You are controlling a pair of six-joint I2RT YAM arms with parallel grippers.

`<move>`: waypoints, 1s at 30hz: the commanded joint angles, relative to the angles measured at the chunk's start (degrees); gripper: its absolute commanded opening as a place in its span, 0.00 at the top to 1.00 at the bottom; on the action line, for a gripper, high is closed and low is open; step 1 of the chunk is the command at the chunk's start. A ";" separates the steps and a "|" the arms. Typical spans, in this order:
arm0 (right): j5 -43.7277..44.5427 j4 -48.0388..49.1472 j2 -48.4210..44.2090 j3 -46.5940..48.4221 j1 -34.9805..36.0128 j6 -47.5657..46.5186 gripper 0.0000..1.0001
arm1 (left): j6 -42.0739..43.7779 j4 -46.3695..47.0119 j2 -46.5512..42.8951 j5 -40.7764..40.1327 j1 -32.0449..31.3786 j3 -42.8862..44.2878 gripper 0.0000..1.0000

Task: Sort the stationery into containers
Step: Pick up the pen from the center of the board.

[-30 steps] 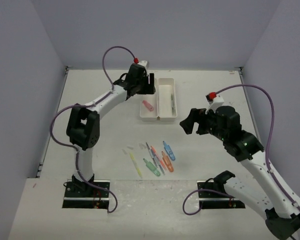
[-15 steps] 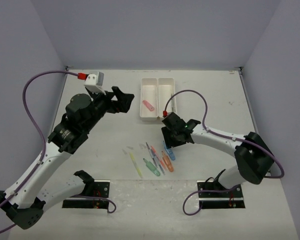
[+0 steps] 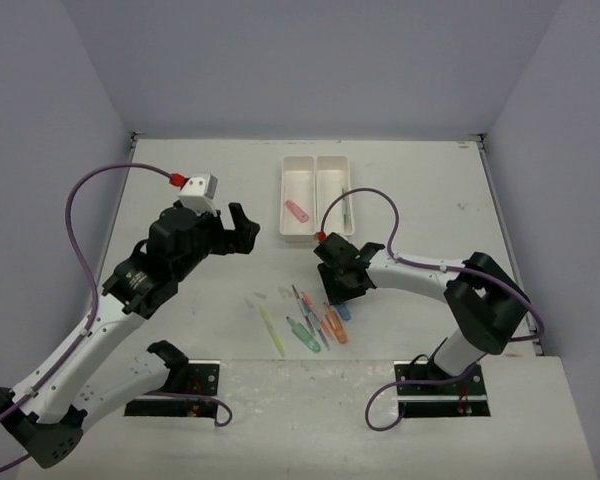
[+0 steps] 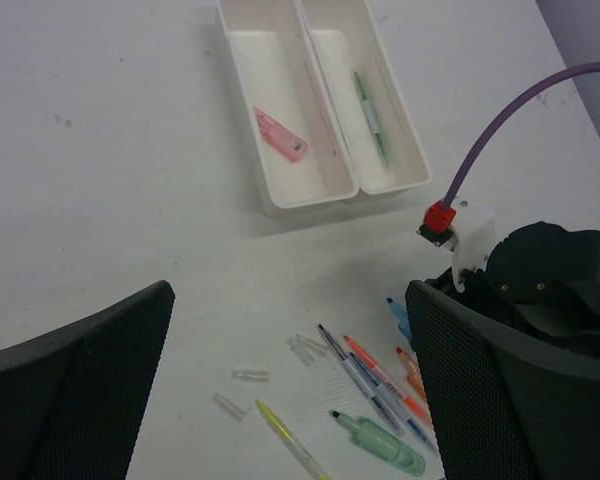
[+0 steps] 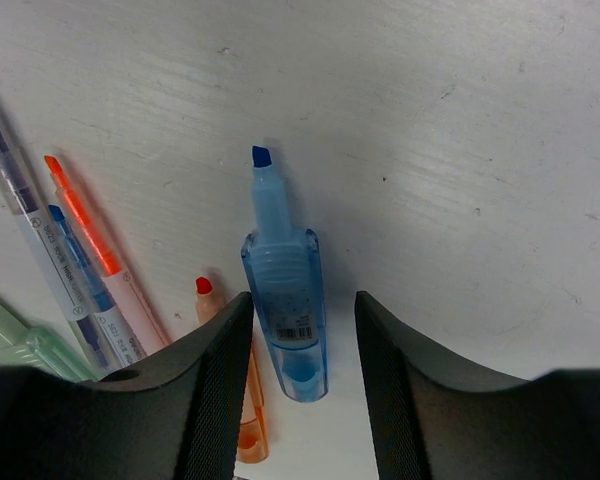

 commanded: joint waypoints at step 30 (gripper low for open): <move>6.48 8.73 -44.51 -7.40 1.84 -5.09 1.00 | -26.30 61.44 24.66 29.89 -10.50 -11.23 0.19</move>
